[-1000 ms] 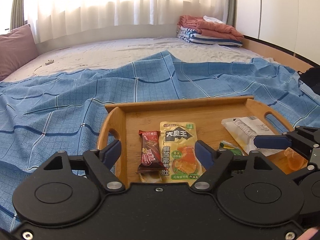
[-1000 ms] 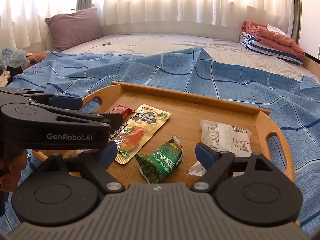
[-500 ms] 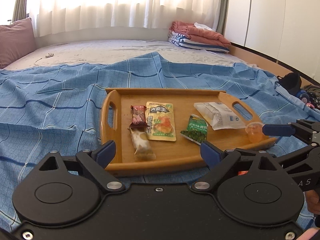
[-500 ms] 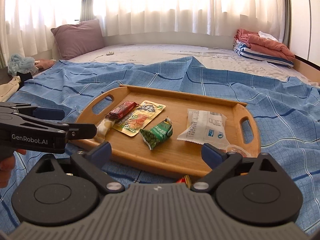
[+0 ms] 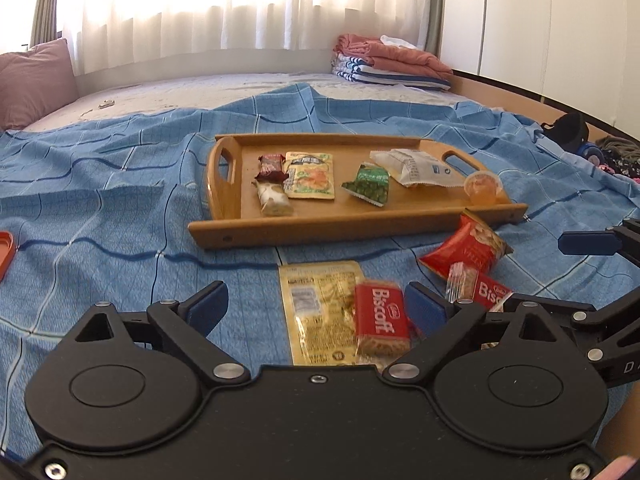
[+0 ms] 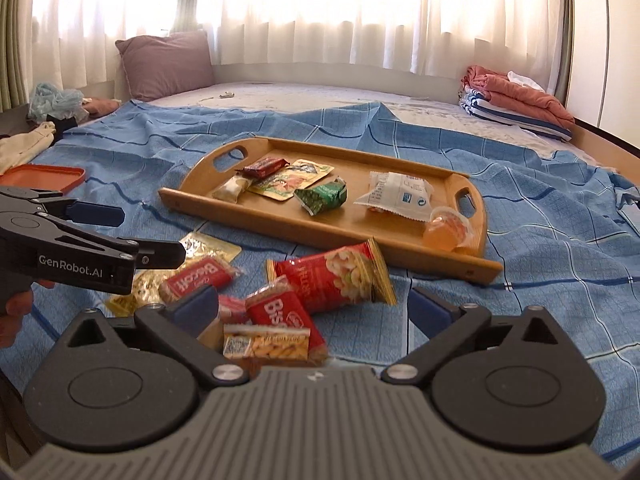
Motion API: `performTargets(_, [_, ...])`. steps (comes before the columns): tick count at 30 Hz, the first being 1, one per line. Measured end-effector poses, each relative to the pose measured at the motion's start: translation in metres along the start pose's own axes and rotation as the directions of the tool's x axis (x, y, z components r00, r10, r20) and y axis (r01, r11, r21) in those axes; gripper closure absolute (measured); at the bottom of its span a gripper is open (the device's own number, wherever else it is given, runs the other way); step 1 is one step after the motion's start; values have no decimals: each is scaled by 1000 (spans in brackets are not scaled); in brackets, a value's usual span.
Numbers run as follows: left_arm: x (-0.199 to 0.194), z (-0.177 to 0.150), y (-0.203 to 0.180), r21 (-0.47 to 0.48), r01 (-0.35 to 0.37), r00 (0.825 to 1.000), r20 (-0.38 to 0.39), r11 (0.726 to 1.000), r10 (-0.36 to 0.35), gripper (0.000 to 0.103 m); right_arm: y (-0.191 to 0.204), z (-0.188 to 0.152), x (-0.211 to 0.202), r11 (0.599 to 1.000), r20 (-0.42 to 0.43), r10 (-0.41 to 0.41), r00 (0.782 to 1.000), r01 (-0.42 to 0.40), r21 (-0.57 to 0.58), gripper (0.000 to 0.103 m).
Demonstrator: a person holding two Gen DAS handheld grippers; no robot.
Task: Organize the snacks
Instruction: 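Move both open tools back to the remaining snacks beside the tray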
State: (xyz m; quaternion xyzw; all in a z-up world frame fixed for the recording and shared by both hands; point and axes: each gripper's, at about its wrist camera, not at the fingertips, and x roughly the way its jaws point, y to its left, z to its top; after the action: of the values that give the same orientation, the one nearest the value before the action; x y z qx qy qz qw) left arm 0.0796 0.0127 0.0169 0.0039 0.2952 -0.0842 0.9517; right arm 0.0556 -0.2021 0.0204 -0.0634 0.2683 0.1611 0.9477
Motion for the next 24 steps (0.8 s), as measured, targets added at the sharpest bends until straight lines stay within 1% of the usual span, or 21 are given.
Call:
performTargets(3, [-3, -12, 0, -15, -9, 1000, -16, 1000, 8, 8, 7, -14, -7, 999, -13, -9, 1000, 9, -33, 0])
performTargets(6, [-7, -22, 0, -6, -25, 999, -31, 1000, 25, 8, 13, -23, -14, 997, -18, -19, 1000, 18, -69, 0])
performTargets(8, [-9, -27, 0, 1, -45, 998, -40, 999, 45, 8, 16, -28, -17, 996, -23, -27, 999, 25, -87, 0])
performTargets(12, [-13, -34, 2, 2, -51, 997, -63, 999, 51, 8, 19, -35, -19, 994, -44, -50, 998, 45, -104, 0])
performTargets(16, [-12, -36, -2, 19, -59, 996, -64, 998, 60, 7, 22, -39, -18, 991, -57, -78, 995, 71, -109, 0])
performTargets(20, [-4, -30, -8, 9, -55, 996, -76, 998, 56, 6, 23, -41, -16, 991, -57, -96, 994, 90, -101, 0])
performTargets(24, [9, -26, -18, 33, -71, 994, -83, 997, 74, 6, 20, -42, -11, 994, -74, -102, 992, 98, -54, 2])
